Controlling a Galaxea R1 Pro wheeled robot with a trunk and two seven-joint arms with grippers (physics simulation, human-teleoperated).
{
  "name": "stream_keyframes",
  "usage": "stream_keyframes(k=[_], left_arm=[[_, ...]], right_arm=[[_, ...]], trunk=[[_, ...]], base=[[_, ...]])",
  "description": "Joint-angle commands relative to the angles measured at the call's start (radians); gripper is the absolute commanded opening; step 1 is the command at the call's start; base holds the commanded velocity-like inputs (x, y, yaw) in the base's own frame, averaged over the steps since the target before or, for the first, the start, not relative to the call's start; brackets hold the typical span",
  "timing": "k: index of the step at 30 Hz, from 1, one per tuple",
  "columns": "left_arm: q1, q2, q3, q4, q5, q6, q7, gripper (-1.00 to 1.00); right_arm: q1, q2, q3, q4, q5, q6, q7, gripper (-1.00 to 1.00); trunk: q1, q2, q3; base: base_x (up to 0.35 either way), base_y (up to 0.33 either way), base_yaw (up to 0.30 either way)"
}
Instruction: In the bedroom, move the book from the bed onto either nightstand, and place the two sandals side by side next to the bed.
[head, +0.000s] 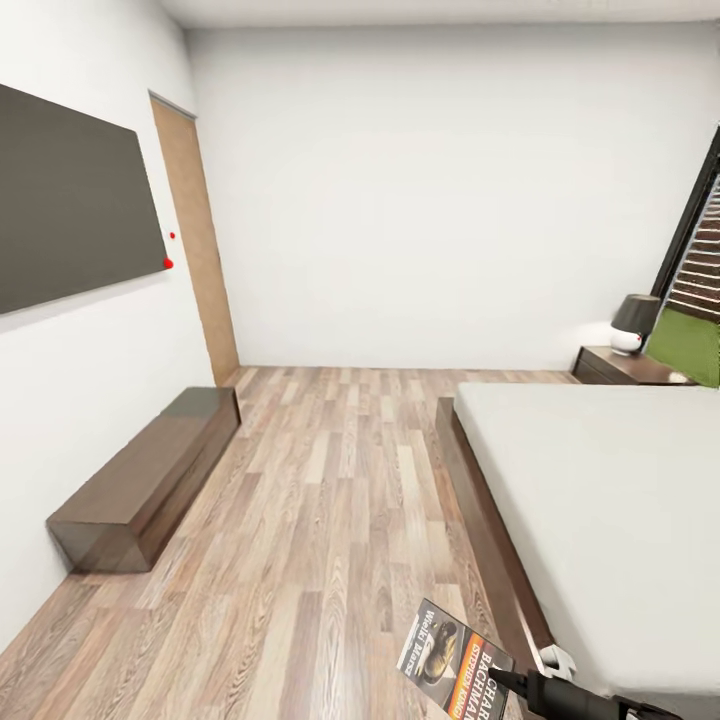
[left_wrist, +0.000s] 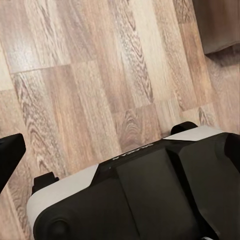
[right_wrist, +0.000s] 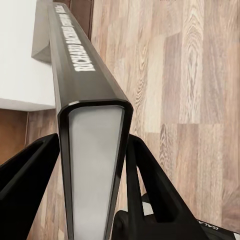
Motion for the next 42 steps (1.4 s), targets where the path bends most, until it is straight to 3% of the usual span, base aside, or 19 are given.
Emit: stream_keyframes(k=[1, 29, 33, 36, 42], left_arm=[[-0.001, 0.001, -0.008, 0.001, 0.004, -0.006, -0.002, 1.00], [-0.001, 0.000, -0.008, 0.001, 0.004, -0.006, -0.001, 1.00], [-0.001, 0.001, -0.008, 0.001, 0.004, -0.006, -0.002, 1.00], [-0.001, 0.001, -0.008, 0.001, 0.004, -0.006, -0.001, 1.00], [-0.001, 0.001, -0.008, 0.001, 0.004, -0.006, -0.002, 1.00]], right_arm=[[-0.002, -0.001, -0.010, 0.002, 0.008, 0.007, 0.002, -1.00], [-0.002, 0.001, -0.009, 0.002, 0.010, 0.007, 0.003, -1.00], [-0.002, 0.002, -0.010, 0.002, 0.043, 0.007, 0.004, -1.00], [-0.002, 0.002, -0.010, 0.002, 0.118, 0.007, 0.004, -1.00], [-0.002, 0.002, -0.010, 0.002, 0.132, 0.007, 0.002, -1.00]], trunk=[[0.001, -0.002, -0.002], [0.001, -0.002, 0.010], [0.001, -0.002, 0.010], [0.001, -0.002, 0.010], [0.001, -0.002, 0.010]], base=[[0.000, 0.000, -0.046], [0.000, 0.000, -0.004], [0.000, 0.000, 0.000], [0.000, 0.000, 0.000], [0.113, 0.000, 0.000]])
